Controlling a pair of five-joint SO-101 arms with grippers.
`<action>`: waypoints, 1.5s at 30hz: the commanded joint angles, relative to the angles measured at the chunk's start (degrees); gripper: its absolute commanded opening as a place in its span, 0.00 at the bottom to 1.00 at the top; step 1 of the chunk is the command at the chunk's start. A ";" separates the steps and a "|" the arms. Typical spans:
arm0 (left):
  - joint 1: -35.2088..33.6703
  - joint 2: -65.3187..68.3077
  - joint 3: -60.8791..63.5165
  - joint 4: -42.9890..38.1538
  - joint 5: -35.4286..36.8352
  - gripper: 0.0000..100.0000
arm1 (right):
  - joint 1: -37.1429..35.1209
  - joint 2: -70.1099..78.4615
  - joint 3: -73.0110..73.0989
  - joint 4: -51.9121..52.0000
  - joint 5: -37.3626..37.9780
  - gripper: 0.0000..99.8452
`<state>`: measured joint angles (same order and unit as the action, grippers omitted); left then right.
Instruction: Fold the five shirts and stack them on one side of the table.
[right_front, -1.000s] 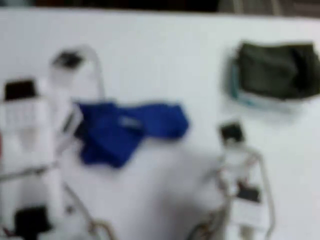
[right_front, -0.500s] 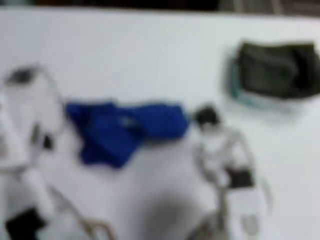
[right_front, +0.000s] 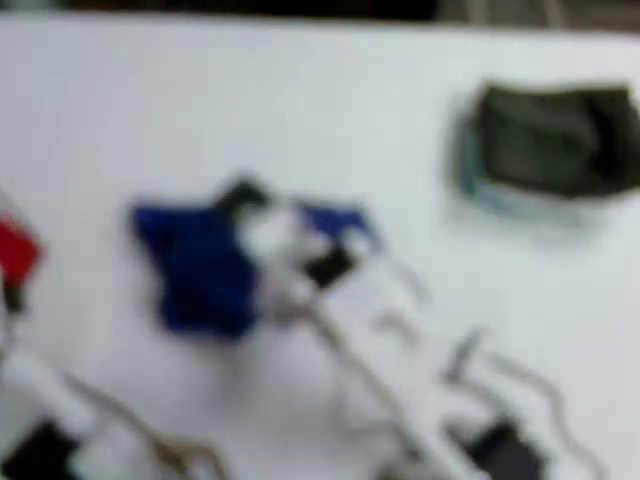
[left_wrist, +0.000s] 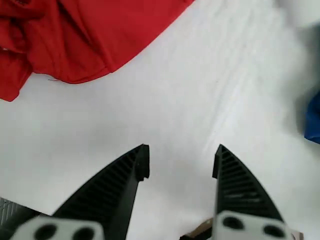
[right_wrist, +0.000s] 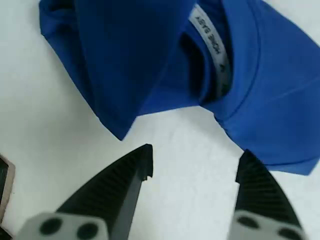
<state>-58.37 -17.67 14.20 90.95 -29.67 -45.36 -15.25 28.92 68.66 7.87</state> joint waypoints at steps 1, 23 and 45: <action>-3.60 -1.41 -1.80 -3.16 -0.62 0.23 | -4.18 3.65 -5.80 0.40 -0.62 0.26; -9.14 -1.32 -1.80 -4.57 -5.10 0.23 | -4.79 18.77 -8.70 -9.63 -4.40 0.00; -7.56 -1.14 -1.71 -4.57 -5.01 0.23 | 0.48 -1.71 -6.24 -1.71 -4.40 0.23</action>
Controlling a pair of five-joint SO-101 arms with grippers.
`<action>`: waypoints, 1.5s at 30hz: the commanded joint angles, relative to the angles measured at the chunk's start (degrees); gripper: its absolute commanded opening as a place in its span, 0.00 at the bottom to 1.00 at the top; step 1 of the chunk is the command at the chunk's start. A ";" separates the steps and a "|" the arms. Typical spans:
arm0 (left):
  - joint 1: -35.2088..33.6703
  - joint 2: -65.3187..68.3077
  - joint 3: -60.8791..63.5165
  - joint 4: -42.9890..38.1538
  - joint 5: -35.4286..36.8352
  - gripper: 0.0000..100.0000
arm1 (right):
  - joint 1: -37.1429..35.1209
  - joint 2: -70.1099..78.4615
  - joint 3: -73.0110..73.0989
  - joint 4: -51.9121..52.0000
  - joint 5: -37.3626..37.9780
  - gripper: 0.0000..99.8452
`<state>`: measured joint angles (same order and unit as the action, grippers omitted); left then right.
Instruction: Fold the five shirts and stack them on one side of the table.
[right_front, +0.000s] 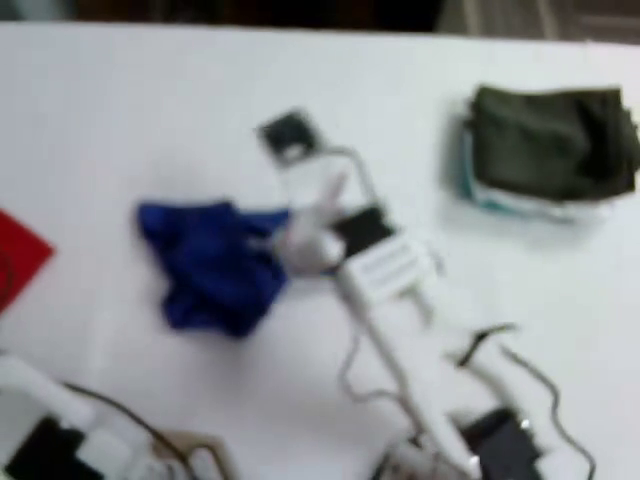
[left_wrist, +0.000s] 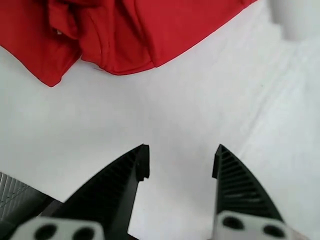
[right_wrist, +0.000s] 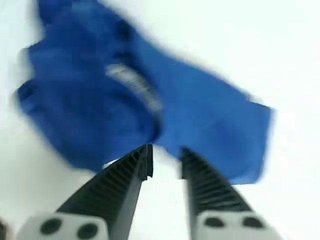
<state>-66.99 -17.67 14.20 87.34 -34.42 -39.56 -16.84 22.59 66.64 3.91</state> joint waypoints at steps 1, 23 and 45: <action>1.05 -1.14 -1.71 -0.97 -0.26 0.23 | -6.73 0.84 0.26 0.22 -0.44 0.24; 0.97 -1.23 -1.71 -0.97 -0.18 0.23 | -13.32 21.05 -3.52 -6.29 -4.48 0.22; 0.97 -1.67 8.31 -10.64 -0.53 0.23 | -18.15 19.03 -3.78 -4.00 -4.48 0.22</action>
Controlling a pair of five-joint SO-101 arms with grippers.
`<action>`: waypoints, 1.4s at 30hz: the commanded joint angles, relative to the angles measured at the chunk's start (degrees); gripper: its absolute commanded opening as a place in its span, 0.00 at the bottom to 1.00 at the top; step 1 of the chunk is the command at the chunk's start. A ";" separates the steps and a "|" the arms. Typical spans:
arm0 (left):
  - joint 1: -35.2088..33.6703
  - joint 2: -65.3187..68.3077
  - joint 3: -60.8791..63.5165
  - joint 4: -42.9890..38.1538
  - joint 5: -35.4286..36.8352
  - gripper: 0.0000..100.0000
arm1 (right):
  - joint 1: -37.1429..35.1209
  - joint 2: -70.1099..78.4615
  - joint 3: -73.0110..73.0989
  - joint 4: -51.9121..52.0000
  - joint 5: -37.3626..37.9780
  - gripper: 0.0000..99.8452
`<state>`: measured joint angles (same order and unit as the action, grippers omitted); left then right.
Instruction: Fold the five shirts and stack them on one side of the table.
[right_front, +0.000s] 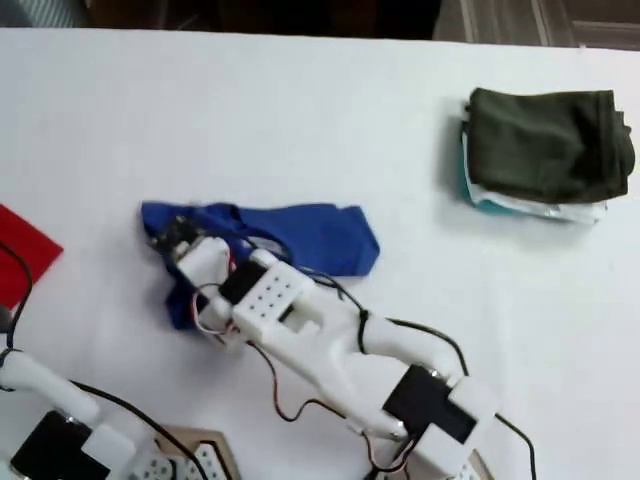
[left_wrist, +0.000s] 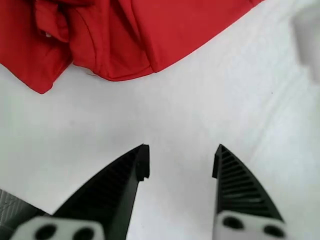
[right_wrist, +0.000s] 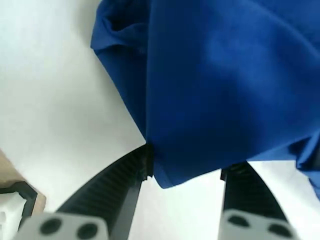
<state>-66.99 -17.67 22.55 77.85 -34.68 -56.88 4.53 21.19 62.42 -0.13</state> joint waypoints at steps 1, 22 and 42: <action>0.97 -1.67 -0.13 -1.14 -0.26 0.23 | -1.27 -1.80 -2.37 0.22 -0.44 0.22; -0.44 -1.58 0.13 -1.14 -0.35 0.23 | 17.71 -9.45 -2.37 0.04 2.73 0.02; 16.97 -1.32 0.57 2.90 0.18 0.23 | 59.74 -41.01 -1.85 4.35 18.37 0.02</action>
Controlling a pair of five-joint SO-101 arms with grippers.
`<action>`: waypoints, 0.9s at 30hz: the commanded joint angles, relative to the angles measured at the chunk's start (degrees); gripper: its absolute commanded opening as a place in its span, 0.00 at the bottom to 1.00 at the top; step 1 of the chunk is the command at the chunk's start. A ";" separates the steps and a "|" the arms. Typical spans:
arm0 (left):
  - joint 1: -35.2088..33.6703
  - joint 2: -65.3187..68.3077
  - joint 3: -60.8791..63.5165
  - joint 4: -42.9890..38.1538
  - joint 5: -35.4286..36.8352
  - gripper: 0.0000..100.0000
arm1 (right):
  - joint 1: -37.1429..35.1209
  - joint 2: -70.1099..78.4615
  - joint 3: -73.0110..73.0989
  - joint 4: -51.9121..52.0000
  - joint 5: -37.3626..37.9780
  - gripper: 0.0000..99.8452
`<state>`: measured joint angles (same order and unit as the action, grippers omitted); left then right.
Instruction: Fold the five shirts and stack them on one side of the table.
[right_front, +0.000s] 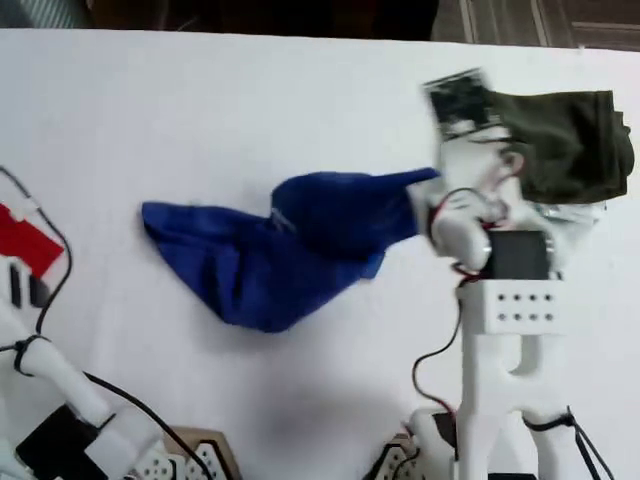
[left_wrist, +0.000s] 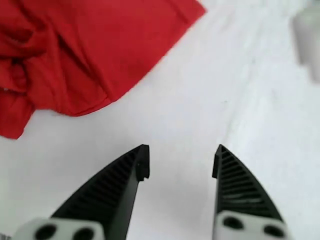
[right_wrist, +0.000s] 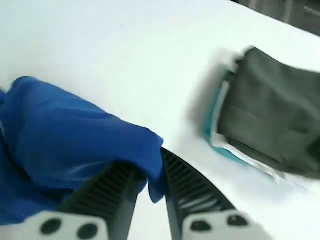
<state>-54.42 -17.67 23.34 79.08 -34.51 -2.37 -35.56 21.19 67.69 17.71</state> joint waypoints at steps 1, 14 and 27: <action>5.98 -1.32 -0.22 1.85 0.00 0.23 | 7.25 -0.31 -1.85 -1.63 0.53 0.02; 31.21 -1.14 -0.22 0.70 0.09 0.23 | 19.91 0.84 8.79 -5.14 0.35 0.02; 60.57 10.29 -1.80 -7.12 12.92 0.27 | 24.22 0.75 29.19 -13.85 0.44 0.02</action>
<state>1.14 -10.64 23.34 73.54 -22.20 20.66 -34.33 48.35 56.62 17.71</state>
